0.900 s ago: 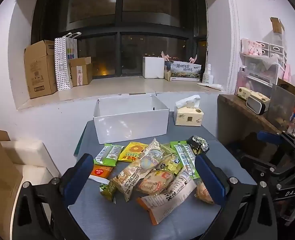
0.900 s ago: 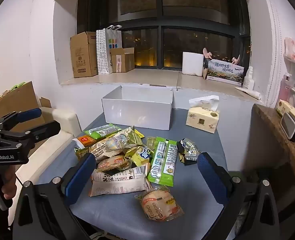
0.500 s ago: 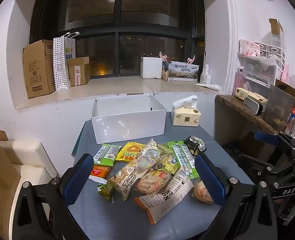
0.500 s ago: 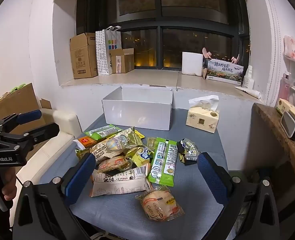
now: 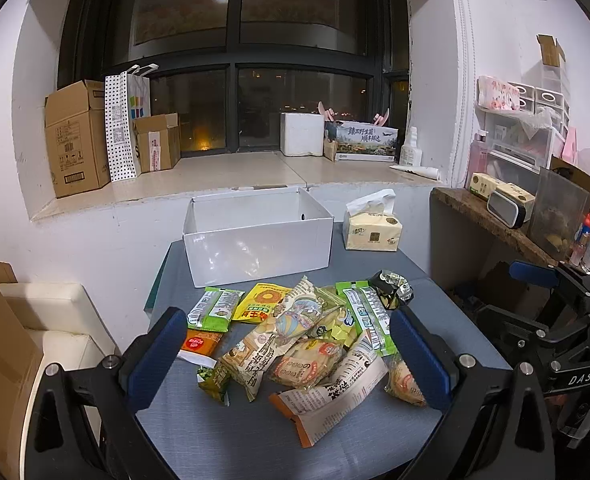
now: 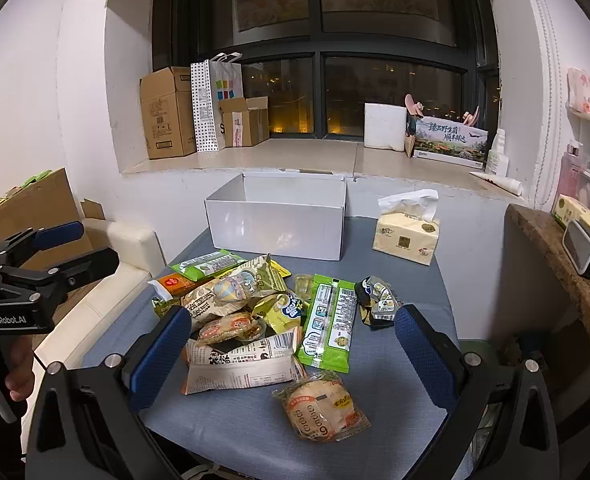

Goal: Organize snacks

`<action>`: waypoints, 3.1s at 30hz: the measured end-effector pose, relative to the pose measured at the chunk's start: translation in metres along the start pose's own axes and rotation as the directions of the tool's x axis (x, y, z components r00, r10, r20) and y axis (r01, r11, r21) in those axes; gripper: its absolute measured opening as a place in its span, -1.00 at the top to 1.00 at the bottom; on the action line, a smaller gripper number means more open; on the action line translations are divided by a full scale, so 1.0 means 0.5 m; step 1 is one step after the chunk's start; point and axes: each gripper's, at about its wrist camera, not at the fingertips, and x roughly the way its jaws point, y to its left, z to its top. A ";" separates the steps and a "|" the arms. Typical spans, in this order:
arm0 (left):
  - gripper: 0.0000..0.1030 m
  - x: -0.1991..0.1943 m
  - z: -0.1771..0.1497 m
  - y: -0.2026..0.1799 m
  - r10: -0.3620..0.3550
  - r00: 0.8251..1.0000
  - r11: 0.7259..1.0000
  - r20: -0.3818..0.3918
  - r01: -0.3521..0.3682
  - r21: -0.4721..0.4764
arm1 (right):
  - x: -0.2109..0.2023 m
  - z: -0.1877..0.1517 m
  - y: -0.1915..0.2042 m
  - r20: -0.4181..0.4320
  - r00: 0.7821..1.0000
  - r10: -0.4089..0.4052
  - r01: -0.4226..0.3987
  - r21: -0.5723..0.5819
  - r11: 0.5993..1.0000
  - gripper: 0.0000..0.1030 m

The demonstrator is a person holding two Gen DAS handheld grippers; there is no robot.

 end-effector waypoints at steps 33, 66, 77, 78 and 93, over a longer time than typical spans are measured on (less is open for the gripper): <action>-1.00 -0.002 0.002 0.000 -0.006 1.000 1.000 0.000 0.006 0.008 | 0.001 -0.002 0.006 0.000 1.000 0.007 -0.007 -0.002 1.000 -1.00; -1.00 -0.004 0.003 -0.002 -0.012 1.000 1.000 -0.002 0.012 0.007 | 0.002 -0.005 0.008 -0.003 1.000 0.009 -0.009 -0.003 1.000 -1.00; -1.00 -0.004 0.002 0.002 -0.025 1.000 1.000 0.000 0.025 0.004 | 0.050 0.002 -0.036 -0.046 0.999 0.002 -0.001 0.033 0.999 -1.00; -1.00 -0.004 0.001 0.003 -0.026 1.000 1.000 0.000 0.026 0.003 | 0.064 0.004 -0.047 -0.059 0.998 -0.004 0.007 0.044 0.999 -1.00; -1.00 0.013 -0.018 0.015 -0.033 0.999 0.999 -0.010 0.033 0.007 | 0.420 -0.009 -0.266 -0.317 0.948 0.032 0.072 0.310 0.948 -1.00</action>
